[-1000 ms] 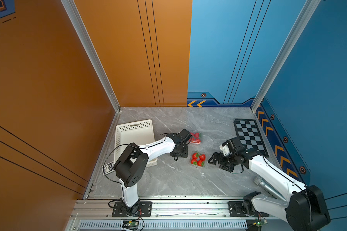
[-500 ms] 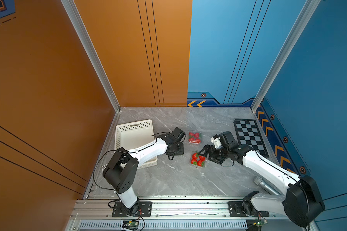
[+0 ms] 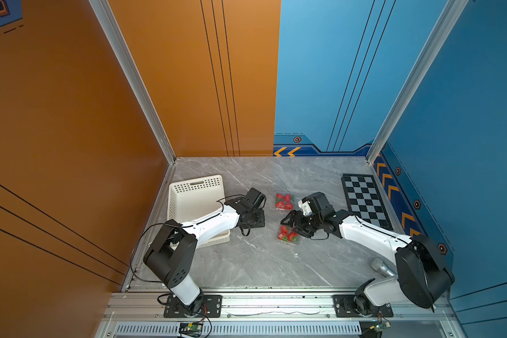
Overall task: Pack strawberries into containers
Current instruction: Close the packing box at the center of the board.
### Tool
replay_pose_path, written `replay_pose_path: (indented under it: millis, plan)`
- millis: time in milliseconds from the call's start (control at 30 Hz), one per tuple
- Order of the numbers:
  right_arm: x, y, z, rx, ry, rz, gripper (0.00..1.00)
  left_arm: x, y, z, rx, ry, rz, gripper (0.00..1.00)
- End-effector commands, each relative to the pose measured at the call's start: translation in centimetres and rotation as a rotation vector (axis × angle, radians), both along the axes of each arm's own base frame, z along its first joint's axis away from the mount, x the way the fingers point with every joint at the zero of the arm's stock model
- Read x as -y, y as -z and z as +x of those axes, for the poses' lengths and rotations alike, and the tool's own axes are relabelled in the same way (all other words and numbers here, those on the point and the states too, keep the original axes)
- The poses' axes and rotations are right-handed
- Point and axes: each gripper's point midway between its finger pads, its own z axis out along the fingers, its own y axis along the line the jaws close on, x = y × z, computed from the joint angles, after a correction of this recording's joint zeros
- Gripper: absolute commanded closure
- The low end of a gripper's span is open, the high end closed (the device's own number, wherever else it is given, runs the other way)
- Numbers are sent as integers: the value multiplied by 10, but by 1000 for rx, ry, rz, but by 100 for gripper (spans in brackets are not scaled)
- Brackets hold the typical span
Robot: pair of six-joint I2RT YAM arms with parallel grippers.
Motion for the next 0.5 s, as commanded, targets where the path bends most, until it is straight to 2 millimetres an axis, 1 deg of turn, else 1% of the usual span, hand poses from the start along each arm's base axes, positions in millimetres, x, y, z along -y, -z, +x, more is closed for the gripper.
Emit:
replay_pose_path:
  millis: [0,133,200,233,333,467]
  plan:
    - [-3,10,4,-16,21,9,25,12,-7,-1,22,32,-65,49]
    - [-4,21,4,-34,19,0,27,26,-15,-3,45,68,-108,49]
    - [-4,24,4,-37,21,-3,27,35,-21,-2,59,80,-156,47]
    - [-3,26,3,-43,22,-6,28,34,-12,-9,39,81,-161,47]
    - [-1,33,1,-57,24,-19,29,42,-10,-13,37,95,-194,45]
    - [2,36,-3,-61,28,-25,29,50,-6,-17,30,110,-210,44]
